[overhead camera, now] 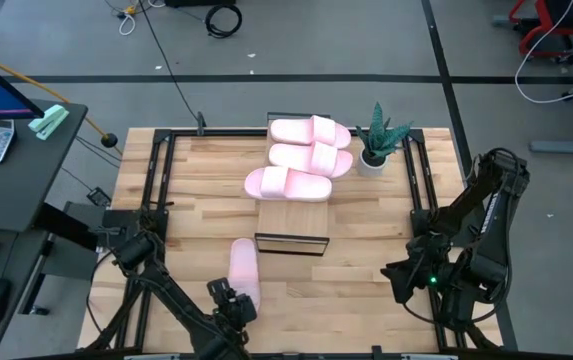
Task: Pick and place slides into the shelf
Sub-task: Put the pink slide on the shelf
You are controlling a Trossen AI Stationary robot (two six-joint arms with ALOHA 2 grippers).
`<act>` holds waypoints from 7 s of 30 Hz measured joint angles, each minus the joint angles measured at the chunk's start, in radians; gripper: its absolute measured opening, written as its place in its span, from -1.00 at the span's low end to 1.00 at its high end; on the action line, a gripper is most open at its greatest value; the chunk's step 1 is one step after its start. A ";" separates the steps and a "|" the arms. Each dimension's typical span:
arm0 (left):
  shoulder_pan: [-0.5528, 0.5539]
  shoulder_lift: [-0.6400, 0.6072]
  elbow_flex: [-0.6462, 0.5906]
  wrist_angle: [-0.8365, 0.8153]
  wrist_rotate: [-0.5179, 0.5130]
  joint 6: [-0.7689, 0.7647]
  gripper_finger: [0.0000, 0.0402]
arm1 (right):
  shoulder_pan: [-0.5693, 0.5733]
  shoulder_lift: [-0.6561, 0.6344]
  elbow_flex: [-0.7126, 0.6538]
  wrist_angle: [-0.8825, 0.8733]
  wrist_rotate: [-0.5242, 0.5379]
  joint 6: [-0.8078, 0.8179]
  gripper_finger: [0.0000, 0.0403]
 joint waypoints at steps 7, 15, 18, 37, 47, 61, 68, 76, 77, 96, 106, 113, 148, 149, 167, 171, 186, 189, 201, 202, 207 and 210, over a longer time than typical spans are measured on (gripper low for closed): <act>-0.009 0.009 0.000 0.012 -0.003 -0.013 0.04 | 0.000 0.000 0.000 0.000 0.000 0.000 -0.33; -0.015 0.072 0.001 0.014 -0.008 0.045 0.02 | -0.008 0.000 0.000 -0.004 0.001 -0.001 -0.33; -0.010 0.078 0.003 -0.011 -0.007 0.039 -0.02 | -0.015 0.000 0.000 -0.004 0.001 -0.003 -0.33; -0.012 0.084 0.145 -0.049 0.000 -0.081 -0.67 | -0.021 0.000 0.000 -0.007 0.013 -0.032 -0.33; -0.010 0.084 0.145 0.051 0.039 0.201 -0.66 | -0.021 0.000 0.000 -0.007 0.014 -0.054 -0.33; 0.011 0.082 0.146 -0.108 0.162 0.012 -0.51 | -0.021 0.000 0.000 -0.004 0.034 -0.064 -0.33; -0.003 0.080 0.146 -0.095 0.159 0.010 0.00 | -0.021 0.000 0.000 -0.004 0.048 -0.065 -0.33; -0.042 0.074 0.146 -0.144 0.078 -0.042 0.39 | -0.021 0.000 0.000 -0.004 0.051 -0.064 -0.33; -0.048 0.074 0.146 -0.157 0.063 -0.042 0.39 | -0.021 0.000 0.000 -0.004 0.051 -0.064 -0.33; -0.042 0.077 0.090 -0.139 -0.075 -0.035 0.29 | -0.042 0.000 0.000 -0.004 0.060 -0.061 -0.33; -0.028 0.077 0.066 -0.111 -0.099 -0.028 0.29 | -0.042 0.000 0.001 -0.003 0.060 -0.054 -0.33; -0.029 0.077 0.066 -0.078 -0.119 -0.013 0.29 | -0.042 0.000 0.001 -0.003 0.061 -0.055 -0.33; -0.012 0.156 0.067 -0.103 -0.155 -0.094 -0.93 | -0.055 0.000 0.001 -0.008 0.080 -0.111 -0.33; -0.012 0.156 0.067 -0.108 -0.147 -0.105 -0.93 | -0.055 0.000 0.001 -0.008 0.080 -0.114 -0.33; -0.098 0.104 0.298 -0.213 0.030 -0.169 -0.96 | -0.060 0.000 0.001 0.007 0.069 -0.117 -0.37; -0.116 0.093 0.391 -0.212 0.020 -0.121 -0.96 | -0.060 0.000 0.001 0.009 0.068 -0.117 -0.37; -0.127 -0.135 0.557 -0.212 -0.398 -0.025 -0.96 | -0.060 0.000 0.001 0.011 0.067 -0.117 -0.38; -0.123 -0.179 0.564 -0.207 -0.492 0.021 -0.96 | -0.060 0.000 0.001 0.012 0.067 -0.116 -0.38; -0.065 -0.288 0.564 -0.070 -0.678 0.360 -0.96 | -0.063 0.000 0.001 0.011 0.103 -0.114 -0.38; -0.054 -0.290 0.564 -0.061 -0.684 0.382 -0.96 | -0.067 0.000 0.001 0.012 0.105 -0.114 -0.38; -0.017 -0.301 0.564 -0.044 -0.682 0.450 -0.96 | -0.084 0.000 0.001 0.011 0.105 -0.119 -0.38; -0.002 -0.306 0.563 -0.033 -0.672 0.476 -0.96 | -0.095 0.000 0.001 0.011 0.105 -0.140 -0.38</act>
